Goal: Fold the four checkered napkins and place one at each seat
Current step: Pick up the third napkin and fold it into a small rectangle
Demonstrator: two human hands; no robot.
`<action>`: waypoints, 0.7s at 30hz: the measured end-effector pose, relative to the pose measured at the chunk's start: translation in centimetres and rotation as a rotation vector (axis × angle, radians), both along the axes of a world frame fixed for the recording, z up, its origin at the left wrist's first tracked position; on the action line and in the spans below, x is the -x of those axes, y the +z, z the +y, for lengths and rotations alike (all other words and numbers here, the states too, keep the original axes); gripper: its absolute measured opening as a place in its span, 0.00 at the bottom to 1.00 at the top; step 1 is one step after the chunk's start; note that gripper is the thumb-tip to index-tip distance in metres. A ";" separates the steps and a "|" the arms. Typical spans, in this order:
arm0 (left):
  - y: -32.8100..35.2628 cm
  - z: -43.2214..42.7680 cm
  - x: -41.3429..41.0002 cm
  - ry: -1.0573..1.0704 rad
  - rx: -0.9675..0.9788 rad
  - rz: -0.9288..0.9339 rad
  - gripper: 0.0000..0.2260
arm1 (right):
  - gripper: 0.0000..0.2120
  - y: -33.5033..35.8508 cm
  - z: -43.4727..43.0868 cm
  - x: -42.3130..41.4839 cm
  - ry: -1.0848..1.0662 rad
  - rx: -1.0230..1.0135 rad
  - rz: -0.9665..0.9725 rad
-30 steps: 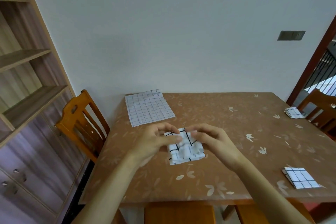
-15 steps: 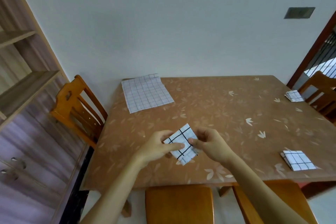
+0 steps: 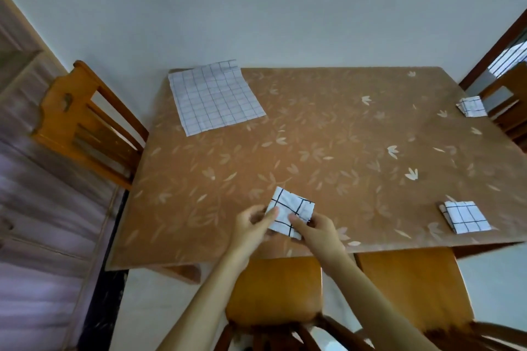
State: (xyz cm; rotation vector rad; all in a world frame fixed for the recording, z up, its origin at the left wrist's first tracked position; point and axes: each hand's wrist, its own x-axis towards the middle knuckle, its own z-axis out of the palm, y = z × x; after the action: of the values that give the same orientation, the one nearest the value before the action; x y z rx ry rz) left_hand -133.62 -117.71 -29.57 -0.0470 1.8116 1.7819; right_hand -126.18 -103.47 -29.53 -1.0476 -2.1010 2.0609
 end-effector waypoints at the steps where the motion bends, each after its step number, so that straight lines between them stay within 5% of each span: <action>1: -1.0 0.1 0.1 0.011 -0.017 -0.069 0.09 | 0.08 -1.2 0.1 0.0 -0.073 0.032 -0.029; 7: -7.1 -0.3 1.6 -0.045 0.187 -0.072 0.05 | 0.10 -6.5 -1.1 0.1 -0.202 0.228 -0.178; 10: -9.8 -0.7 3.8 -0.198 0.359 0.092 0.05 | 0.13 -8.3 0.4 1.7 -0.209 0.106 -0.250; 14: -12.0 0.4 5.9 -0.261 0.491 0.237 0.06 | 0.10 -11.1 1.8 4.0 0.038 -0.221 -0.337; 21: -14.6 2.2 5.6 -0.319 0.847 0.825 0.16 | 0.08 -12.8 2.2 6.3 0.178 -0.521 -0.399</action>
State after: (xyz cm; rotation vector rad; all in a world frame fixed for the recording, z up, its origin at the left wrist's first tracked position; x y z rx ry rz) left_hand -139.26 -115.53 -44.22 0.6896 2.8282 0.7216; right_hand -132.50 -101.23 -42.33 -1.2870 -2.7902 1.2898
